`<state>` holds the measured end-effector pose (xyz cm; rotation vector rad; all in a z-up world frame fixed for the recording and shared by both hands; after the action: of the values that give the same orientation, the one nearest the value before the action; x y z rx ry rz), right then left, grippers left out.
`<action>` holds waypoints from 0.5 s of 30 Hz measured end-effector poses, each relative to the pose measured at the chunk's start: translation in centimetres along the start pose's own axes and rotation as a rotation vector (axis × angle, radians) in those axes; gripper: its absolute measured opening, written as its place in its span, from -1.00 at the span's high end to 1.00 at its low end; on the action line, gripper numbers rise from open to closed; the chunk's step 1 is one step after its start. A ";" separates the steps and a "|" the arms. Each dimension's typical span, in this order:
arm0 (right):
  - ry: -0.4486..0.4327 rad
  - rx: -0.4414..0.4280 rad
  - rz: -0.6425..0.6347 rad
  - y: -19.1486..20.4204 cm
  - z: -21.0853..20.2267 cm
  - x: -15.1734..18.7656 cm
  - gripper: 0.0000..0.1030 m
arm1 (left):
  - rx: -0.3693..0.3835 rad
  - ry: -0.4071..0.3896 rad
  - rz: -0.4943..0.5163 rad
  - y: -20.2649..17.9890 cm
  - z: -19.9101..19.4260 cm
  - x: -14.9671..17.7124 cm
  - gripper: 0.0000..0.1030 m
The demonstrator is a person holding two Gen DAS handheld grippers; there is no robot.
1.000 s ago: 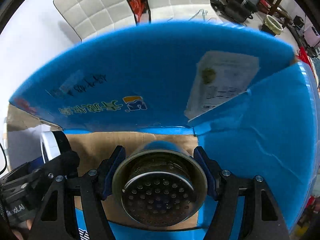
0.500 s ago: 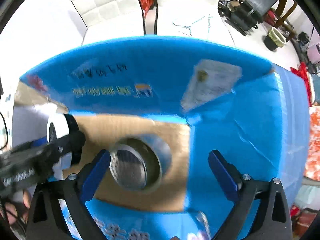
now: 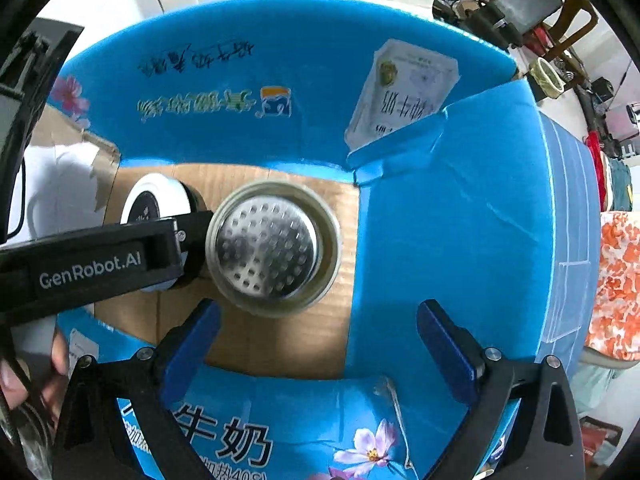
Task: Organize rigid objects
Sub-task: 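Lower the jar into the box with the left tool while the right tool lowers the cup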
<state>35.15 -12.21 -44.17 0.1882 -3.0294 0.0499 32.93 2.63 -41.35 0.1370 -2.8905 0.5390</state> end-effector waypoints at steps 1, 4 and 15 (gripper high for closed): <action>0.003 -0.003 0.006 -0.1 -0.1 -0.2 -0.95 | 0.006 0.002 -0.003 0.0 -0.1 -0.2 -0.45; 0.005 -0.013 0.023 -0.9 -0.3 -1.2 -0.95 | -0.007 0.013 -0.006 0.2 -0.4 -0.2 -0.46; -0.025 -0.039 0.042 -1.9 -3.0 0.2 -0.95 | -0.163 -0.099 0.076 -0.9 -4.7 0.2 -1.00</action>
<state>35.49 -14.02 -41.09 0.1228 -3.0560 -0.0079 33.63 3.55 -36.67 0.0302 -3.0315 0.3148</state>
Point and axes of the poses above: each gripper's, at about its wrist camera, not at the fingertips, and z roughly the way its jaws point, y to its left, x to its underside, the point moved 10 cm from there along z, roughly the way its jaws point, and after that the axes turned 9 degrees about y, right-handed, at the moved point
